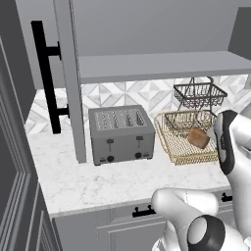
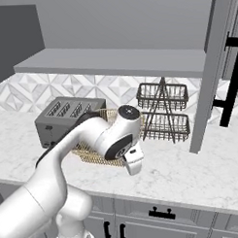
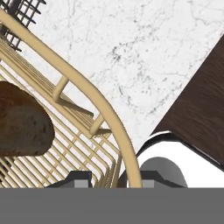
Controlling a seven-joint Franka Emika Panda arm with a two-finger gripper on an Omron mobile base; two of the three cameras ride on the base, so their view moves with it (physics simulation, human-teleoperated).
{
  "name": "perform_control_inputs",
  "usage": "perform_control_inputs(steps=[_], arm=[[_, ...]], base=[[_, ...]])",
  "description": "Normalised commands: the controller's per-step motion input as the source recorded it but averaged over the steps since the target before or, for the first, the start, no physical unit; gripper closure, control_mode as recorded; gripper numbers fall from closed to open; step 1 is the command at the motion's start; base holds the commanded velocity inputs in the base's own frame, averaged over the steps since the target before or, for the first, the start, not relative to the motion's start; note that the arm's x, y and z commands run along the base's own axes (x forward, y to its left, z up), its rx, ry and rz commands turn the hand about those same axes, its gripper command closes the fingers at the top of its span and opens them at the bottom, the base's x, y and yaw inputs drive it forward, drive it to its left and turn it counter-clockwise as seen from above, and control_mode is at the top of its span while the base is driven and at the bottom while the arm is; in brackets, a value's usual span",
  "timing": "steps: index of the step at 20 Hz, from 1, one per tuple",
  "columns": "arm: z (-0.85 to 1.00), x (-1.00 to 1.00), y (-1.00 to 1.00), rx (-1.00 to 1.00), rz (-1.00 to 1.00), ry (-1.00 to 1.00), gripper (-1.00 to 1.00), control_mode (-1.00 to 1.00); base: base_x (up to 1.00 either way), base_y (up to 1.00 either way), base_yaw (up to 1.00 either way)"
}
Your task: Open the cabinet, pick up the bread from the cabinet and place it in the basket. Then move the basket to the dining counter.
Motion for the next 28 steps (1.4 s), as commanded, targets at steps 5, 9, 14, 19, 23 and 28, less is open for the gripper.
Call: perform_control_inputs(steps=[5, 9, 14, 19, 23, 28], arm=[[0.32, -0.17, 0.19, 0.04, 0.0, 0.0, 1.0, -1.0], [0.32, -0.26, 0.35, 0.02, 0.0, -0.02, 1.0, -1.0], [0.3, -0.36, 0.39, 0.0, 0.0, -0.05, 1.0, -1.0], [0.31, -0.26, 0.43, 0.0, 0.0, -0.01, 1.0, -1.0], [0.2, -0.03, 0.39, 0.0, 0.0, 0.0, 1.0, -1.0], [0.01, -0.01, 0.14, 0.0, 0.0, 0.0, 1.0, -1.0]], base=[[0.0, 0.0, 0.0], [0.0, 0.0, 0.0], [0.0, 0.0, 0.0], [0.0, 0.0, 0.0], [0.0, 0.0, 0.0], [0.0, 0.0, 0.0]])
